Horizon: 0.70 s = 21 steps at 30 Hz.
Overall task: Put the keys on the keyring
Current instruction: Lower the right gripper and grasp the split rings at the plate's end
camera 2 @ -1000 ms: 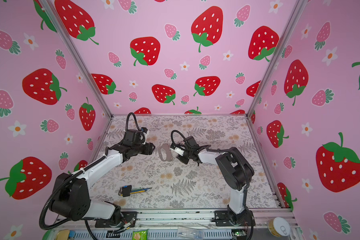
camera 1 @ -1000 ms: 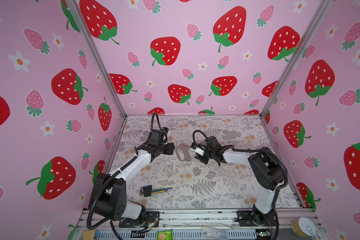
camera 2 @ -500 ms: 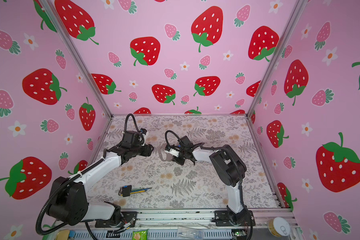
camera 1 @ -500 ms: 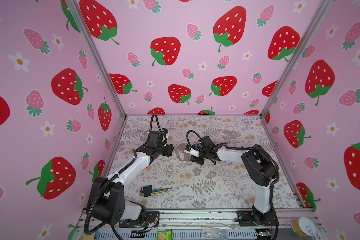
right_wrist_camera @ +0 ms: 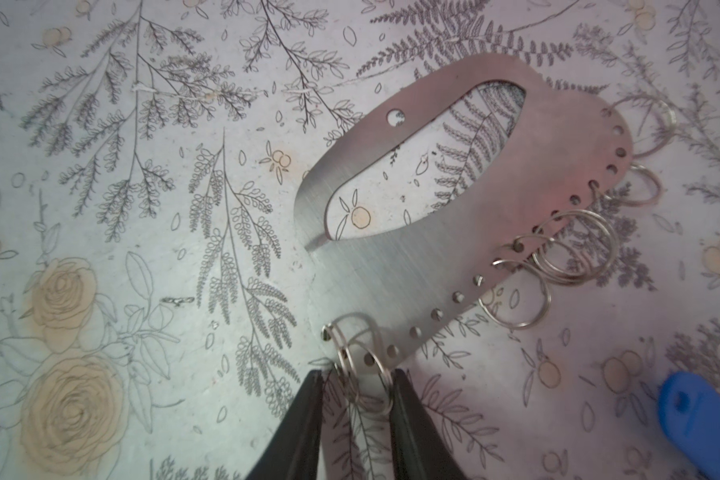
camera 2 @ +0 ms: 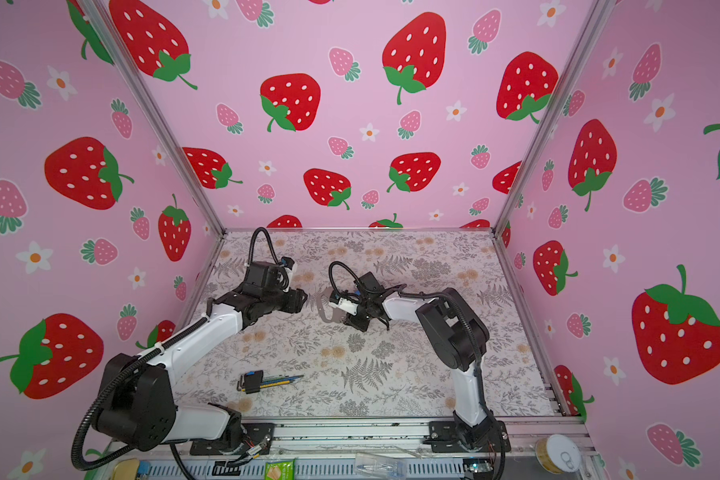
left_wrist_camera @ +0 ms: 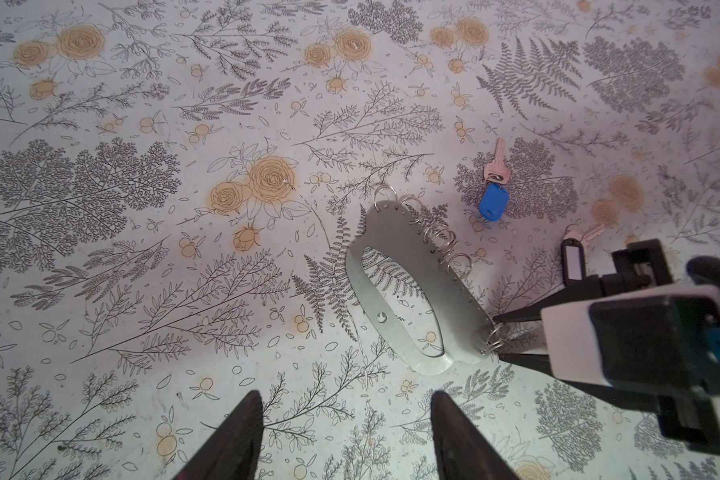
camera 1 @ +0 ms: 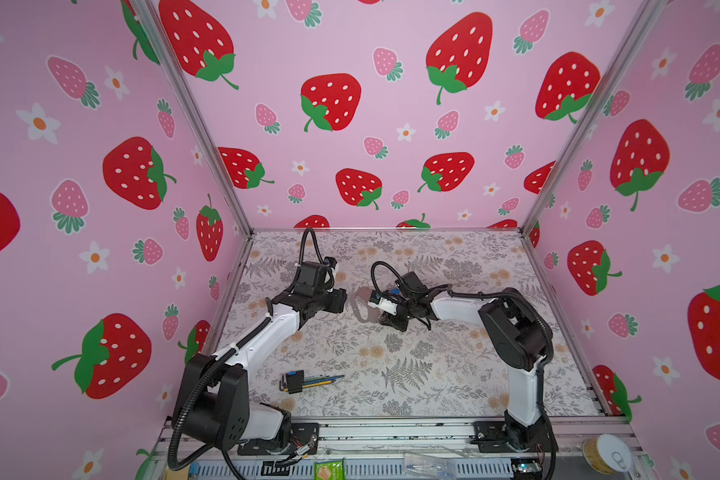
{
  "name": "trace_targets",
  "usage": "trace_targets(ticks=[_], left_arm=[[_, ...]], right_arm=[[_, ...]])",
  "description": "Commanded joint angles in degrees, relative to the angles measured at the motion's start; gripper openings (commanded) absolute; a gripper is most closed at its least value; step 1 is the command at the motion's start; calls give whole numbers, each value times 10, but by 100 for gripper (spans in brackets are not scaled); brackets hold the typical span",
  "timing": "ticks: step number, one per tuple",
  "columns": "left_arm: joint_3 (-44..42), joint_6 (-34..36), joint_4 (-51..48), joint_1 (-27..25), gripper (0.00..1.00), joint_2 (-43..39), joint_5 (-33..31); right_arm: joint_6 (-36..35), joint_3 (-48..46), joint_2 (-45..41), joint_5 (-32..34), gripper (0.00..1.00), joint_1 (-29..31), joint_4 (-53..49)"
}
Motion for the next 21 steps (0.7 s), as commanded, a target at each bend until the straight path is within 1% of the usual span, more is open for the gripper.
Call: trace_targets(ticks=[1,6,9,10,13,15,18,21], left_arm=[[6,7,-15,0,66,1,-10],[3,5,-15,0,66,0,-12],[3,5,-16,0,66,-2,-13],[2,5,-15,0,66,-3,-13],[1,6,-16,0,66,-5,-15],[0,6,-15,-1,66,-6,-16],[-2,4,-10,-1,66,-6,-16],[-2,3,-7,0,66,-3,-15]], right_arm=[[-7,11,11,-9,30,8,-19],[-10,11,10,-7,27,14,-16],[-12,9,4,5,27,14,-16],[-13,6,0,13,30,14,-16],[-8,-6,-20,44,33,13,-7],[-3,-21,-45,53,34,10,8],[7,-41,-75,34,36,7,30],[13,-41,-83,-4,35,7,26]])
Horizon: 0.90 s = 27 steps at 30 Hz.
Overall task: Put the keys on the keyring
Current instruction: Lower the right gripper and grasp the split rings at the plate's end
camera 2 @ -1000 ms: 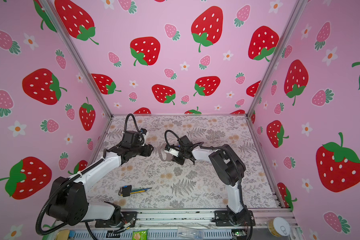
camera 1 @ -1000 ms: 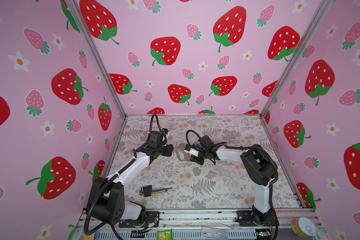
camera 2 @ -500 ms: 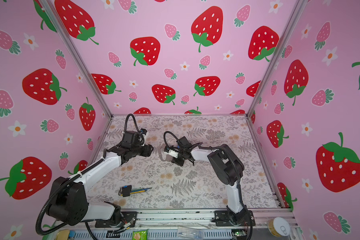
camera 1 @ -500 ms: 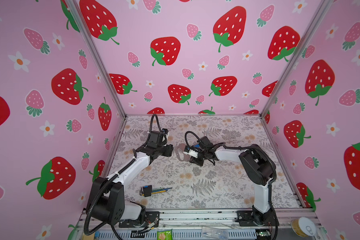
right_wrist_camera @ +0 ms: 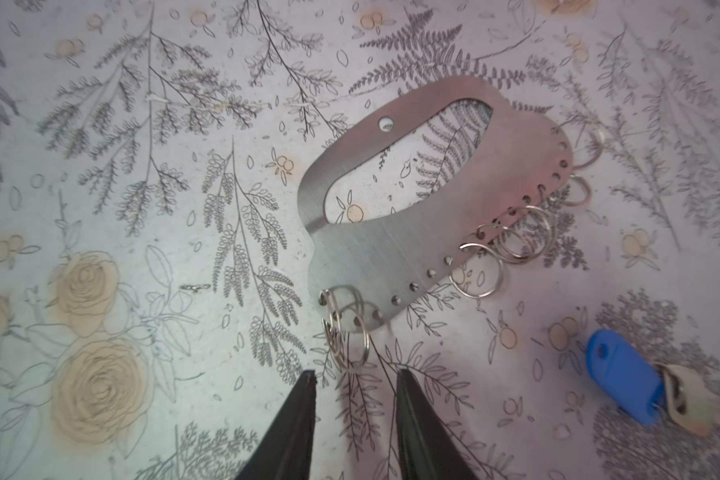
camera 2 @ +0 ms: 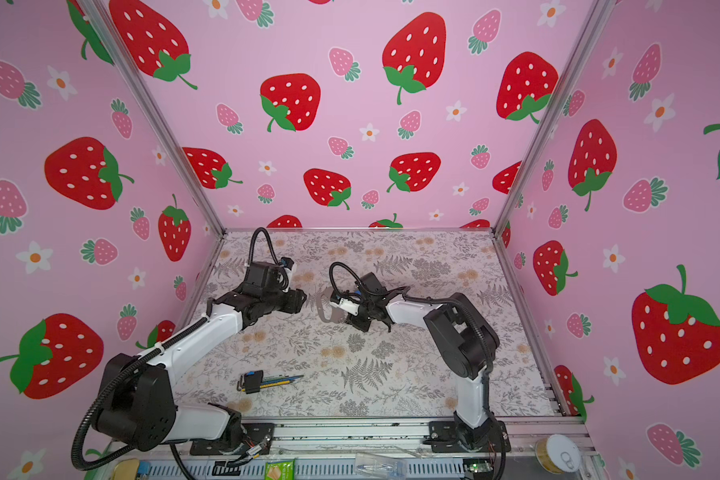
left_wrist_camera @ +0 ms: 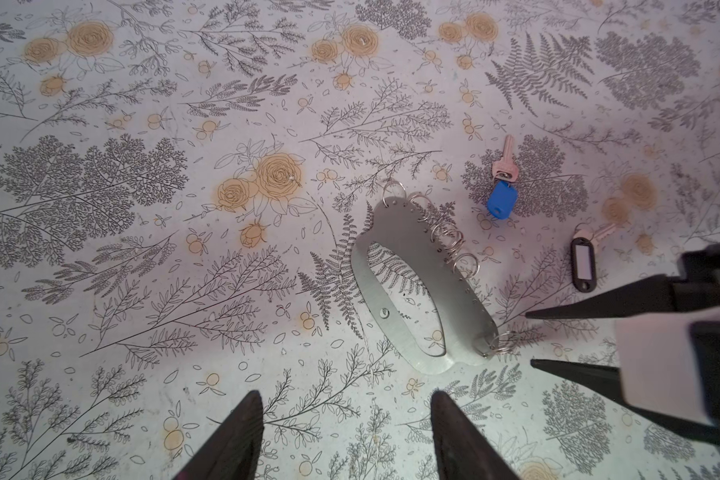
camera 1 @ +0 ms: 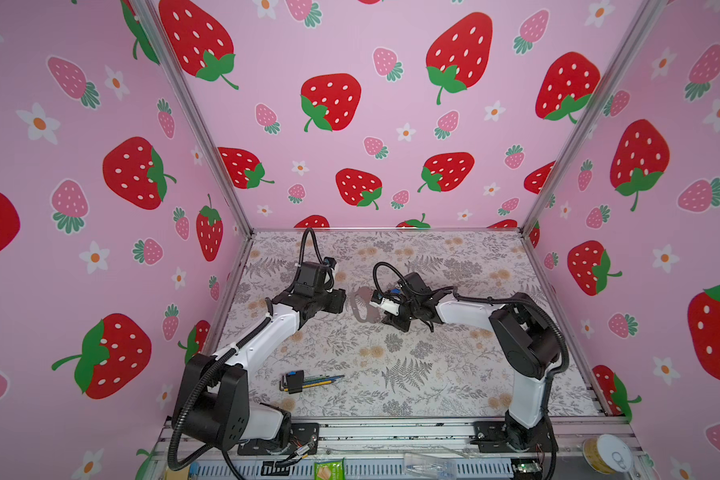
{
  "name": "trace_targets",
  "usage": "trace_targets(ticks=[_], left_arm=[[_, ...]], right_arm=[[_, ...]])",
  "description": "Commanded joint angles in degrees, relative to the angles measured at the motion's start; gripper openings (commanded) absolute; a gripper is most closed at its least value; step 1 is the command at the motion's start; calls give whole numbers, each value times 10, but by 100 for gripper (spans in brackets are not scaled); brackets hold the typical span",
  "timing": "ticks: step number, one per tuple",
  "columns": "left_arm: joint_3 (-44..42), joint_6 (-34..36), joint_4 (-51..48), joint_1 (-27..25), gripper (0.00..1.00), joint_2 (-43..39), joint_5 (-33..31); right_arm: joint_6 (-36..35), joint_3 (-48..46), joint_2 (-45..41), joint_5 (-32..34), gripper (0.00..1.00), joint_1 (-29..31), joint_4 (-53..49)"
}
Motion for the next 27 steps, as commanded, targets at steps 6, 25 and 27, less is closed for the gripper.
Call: trace_targets(ticks=[6,25,27], left_arm=[[-12,8,-3,0,66,-9,-11],[-23,10,5,0,71,-9,-21],[-23,11,6,0,71,-9,-23]], right_arm=[[20,-12,-17,-116,25,-1,-20],[39,18,40,-53,27,0,-37],[42,17,42,-48,29,0,-33]])
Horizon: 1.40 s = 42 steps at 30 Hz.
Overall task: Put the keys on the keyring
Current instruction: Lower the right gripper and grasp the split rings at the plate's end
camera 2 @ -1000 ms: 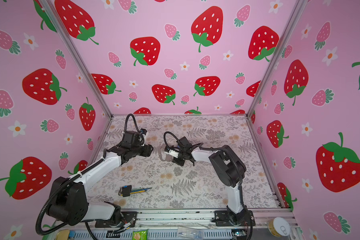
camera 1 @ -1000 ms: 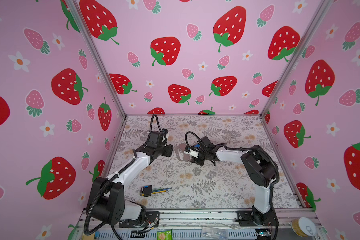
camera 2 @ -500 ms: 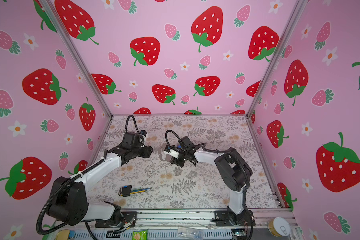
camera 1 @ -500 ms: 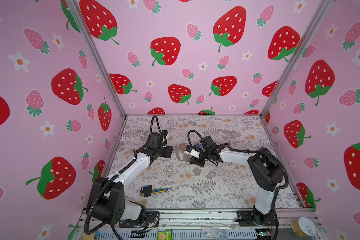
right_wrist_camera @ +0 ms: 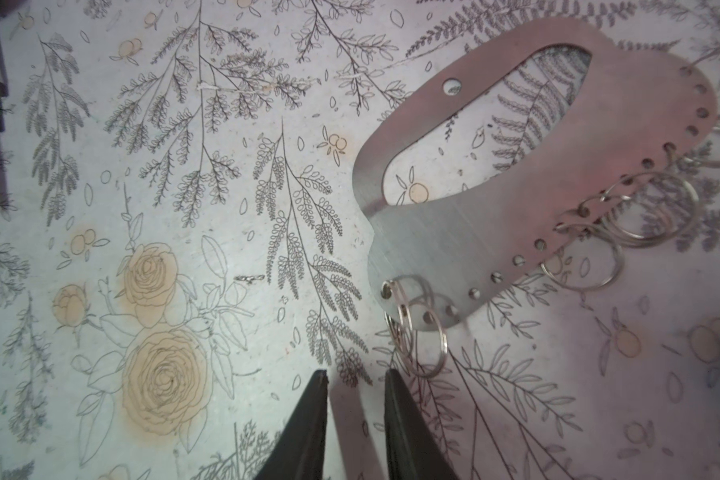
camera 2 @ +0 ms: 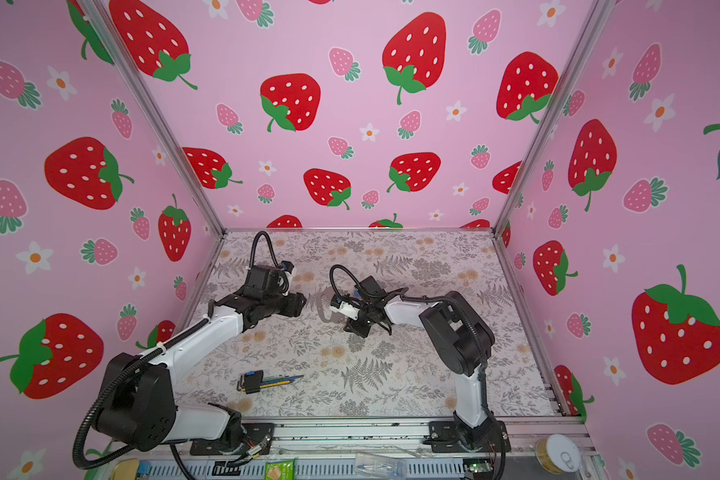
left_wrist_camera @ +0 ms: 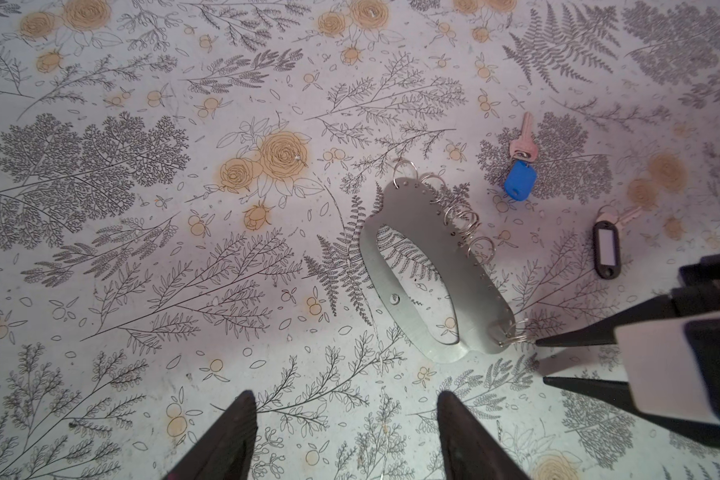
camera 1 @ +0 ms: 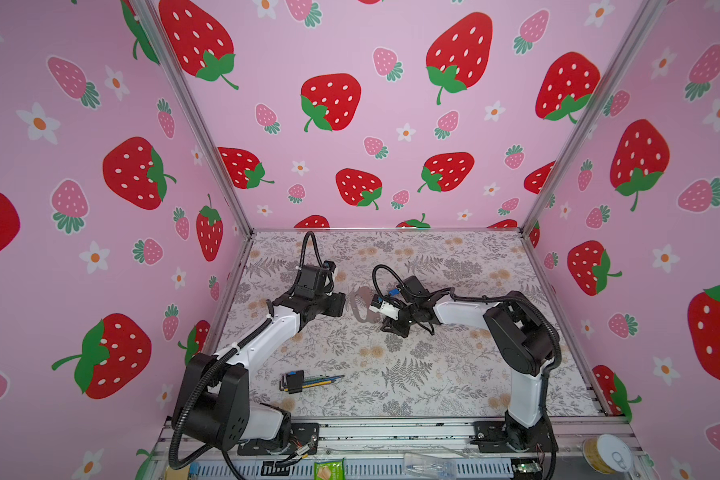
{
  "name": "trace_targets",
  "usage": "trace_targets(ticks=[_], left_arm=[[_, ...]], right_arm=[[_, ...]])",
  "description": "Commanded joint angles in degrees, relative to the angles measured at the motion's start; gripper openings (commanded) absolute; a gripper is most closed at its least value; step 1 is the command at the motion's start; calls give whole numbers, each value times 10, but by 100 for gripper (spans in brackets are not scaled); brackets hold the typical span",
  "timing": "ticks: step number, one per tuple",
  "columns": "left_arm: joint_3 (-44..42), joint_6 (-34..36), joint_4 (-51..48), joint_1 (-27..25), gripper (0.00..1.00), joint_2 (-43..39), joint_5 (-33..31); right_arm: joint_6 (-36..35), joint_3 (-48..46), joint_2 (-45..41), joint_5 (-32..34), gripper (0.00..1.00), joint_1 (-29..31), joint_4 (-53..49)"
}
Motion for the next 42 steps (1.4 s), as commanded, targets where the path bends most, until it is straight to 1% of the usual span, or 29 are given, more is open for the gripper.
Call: trace_targets(ticks=[1,8,19,31,42], left_arm=[[-6,6,4,0,71,-8,-10],[-3,6,3,0,72,-4,-9],[-3,13,2,0,72,1,-5],[-5,13,0,-1,71,3,-9],[-6,12,1,0,71,7,-9]], right_arm=[[6,14,10,9,29,0,-6],[15,15,14,47,32,0,13],[6,24,25,8,34,1,38],[-5,24,28,-22,23,4,39],[-8,8,26,-9,11,12,52]])
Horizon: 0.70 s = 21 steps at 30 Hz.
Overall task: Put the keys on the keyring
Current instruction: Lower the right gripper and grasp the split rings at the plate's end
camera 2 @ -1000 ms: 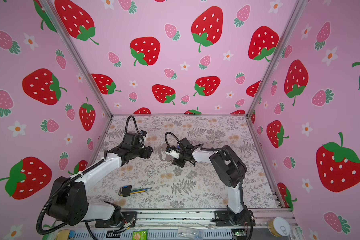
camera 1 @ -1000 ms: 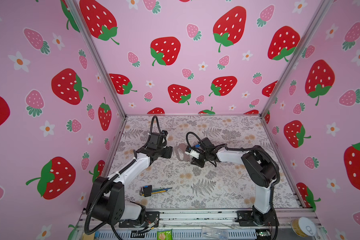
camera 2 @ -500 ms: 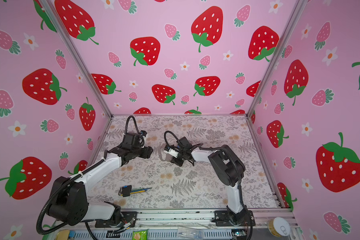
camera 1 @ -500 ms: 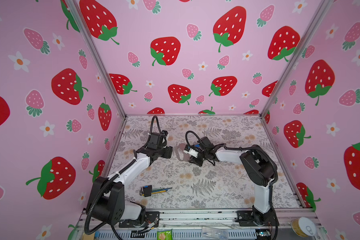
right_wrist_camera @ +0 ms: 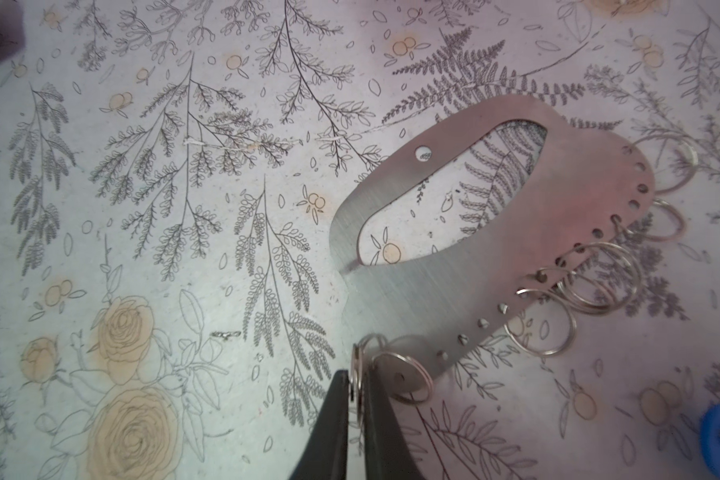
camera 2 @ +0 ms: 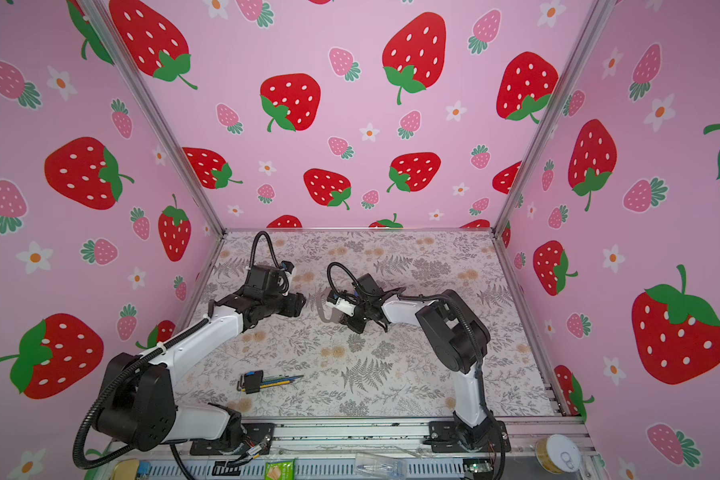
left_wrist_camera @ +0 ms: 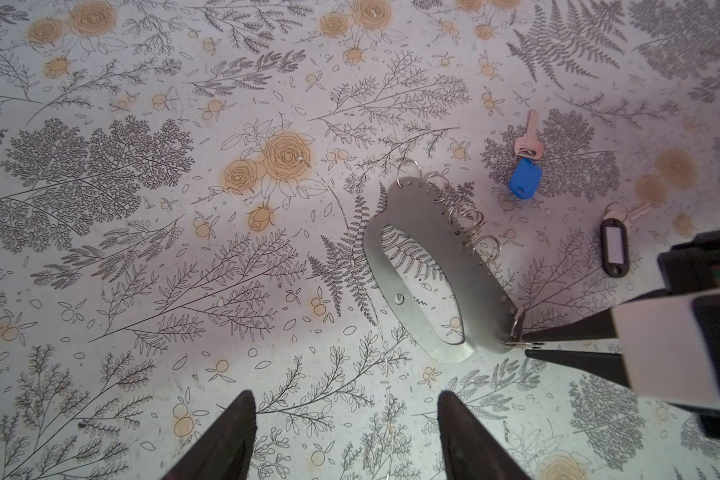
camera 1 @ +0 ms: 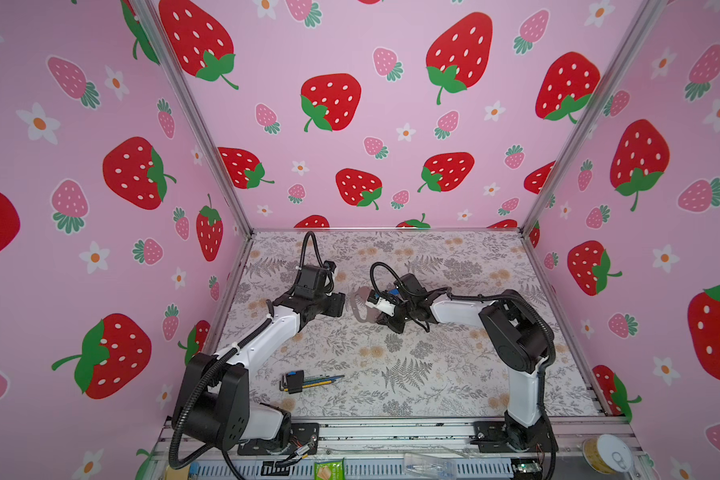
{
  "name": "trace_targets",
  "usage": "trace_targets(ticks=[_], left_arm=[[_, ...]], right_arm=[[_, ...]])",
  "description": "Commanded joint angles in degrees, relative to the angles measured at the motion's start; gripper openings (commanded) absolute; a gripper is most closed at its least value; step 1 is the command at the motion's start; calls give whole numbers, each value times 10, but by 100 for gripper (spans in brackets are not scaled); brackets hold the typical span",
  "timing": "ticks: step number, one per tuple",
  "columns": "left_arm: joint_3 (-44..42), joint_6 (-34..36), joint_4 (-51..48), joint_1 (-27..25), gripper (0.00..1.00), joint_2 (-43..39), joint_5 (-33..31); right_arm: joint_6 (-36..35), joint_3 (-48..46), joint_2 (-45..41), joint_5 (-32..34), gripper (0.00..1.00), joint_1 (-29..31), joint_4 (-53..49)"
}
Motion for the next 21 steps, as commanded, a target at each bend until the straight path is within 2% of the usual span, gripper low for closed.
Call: trace_targets(ticks=[1,4,13,21], left_arm=[[-6,3,2,-1,71,7,-6],[-5,3,1,-1,71,8,-6],[-6,2,1,-1,71,10,-6],[-5,1,0,-1,71,11,-7]], right_arm=[[-12,-6,7,-2,11,8,3],[-16,-6,8,-2,9,10,-1],[-23,-15,12,15,14,13,-13],[-27,-22,8,22,10,19,0]])
